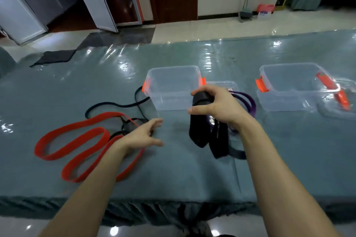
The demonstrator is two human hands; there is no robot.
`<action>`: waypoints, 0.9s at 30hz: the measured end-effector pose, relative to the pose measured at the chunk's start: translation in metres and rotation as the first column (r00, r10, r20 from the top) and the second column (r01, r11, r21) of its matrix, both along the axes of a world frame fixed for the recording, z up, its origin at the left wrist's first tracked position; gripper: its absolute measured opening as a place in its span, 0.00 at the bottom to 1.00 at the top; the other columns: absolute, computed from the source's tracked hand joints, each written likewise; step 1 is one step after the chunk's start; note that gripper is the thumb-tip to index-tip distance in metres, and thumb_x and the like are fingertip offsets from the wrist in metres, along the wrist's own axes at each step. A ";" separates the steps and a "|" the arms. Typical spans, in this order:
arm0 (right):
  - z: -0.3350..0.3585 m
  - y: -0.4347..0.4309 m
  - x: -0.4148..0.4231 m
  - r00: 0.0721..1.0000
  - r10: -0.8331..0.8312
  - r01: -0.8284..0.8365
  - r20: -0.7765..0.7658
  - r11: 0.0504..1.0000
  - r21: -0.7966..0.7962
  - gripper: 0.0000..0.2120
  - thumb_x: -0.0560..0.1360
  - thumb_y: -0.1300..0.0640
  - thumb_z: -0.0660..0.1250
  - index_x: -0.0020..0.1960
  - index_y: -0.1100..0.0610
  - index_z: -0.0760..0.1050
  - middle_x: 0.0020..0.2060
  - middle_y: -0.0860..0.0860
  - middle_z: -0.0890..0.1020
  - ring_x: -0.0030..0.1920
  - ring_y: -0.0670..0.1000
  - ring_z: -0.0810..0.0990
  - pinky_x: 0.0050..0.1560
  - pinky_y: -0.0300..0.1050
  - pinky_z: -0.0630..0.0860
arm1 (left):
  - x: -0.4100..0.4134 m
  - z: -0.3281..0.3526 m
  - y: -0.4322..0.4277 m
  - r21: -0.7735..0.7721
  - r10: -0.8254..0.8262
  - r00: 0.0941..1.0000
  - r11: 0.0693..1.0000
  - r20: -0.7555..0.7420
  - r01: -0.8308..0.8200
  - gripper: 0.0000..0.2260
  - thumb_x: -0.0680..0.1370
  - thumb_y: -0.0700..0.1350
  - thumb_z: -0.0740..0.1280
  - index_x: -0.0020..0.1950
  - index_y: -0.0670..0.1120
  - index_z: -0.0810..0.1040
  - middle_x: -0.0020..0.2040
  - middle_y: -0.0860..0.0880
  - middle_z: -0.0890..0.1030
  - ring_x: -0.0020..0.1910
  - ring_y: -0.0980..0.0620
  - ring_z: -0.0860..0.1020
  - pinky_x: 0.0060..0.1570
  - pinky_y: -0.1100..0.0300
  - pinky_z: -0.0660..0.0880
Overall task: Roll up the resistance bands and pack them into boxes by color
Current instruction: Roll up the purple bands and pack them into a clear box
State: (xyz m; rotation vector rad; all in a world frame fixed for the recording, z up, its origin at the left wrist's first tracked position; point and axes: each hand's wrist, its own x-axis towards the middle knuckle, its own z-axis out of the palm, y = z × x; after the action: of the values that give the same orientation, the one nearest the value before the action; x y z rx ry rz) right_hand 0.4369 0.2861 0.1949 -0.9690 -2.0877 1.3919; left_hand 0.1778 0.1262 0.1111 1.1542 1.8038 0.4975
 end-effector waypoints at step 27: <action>-0.098 0.257 0.396 0.949 -0.298 0.311 0.105 0.940 -0.143 0.24 0.70 0.35 0.74 0.61 0.46 0.81 0.54 0.44 0.85 0.54 0.46 0.83 0.59 0.44 0.79 | 0.483 -0.081 0.309 0.090 0.005 0.930 0.995 0.368 -0.041 0.11 0.70 0.37 0.82 0.42 0.51 0.86 0.37 0.56 0.85 0.37 0.59 0.83 0.39 0.60 0.81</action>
State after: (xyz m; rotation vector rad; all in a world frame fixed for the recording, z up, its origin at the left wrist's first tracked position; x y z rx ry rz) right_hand 0.8328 0.5427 0.0971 -1.3705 -1.8048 1.3876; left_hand 0.6606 0.4352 0.0301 1.0256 1.4815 0.7686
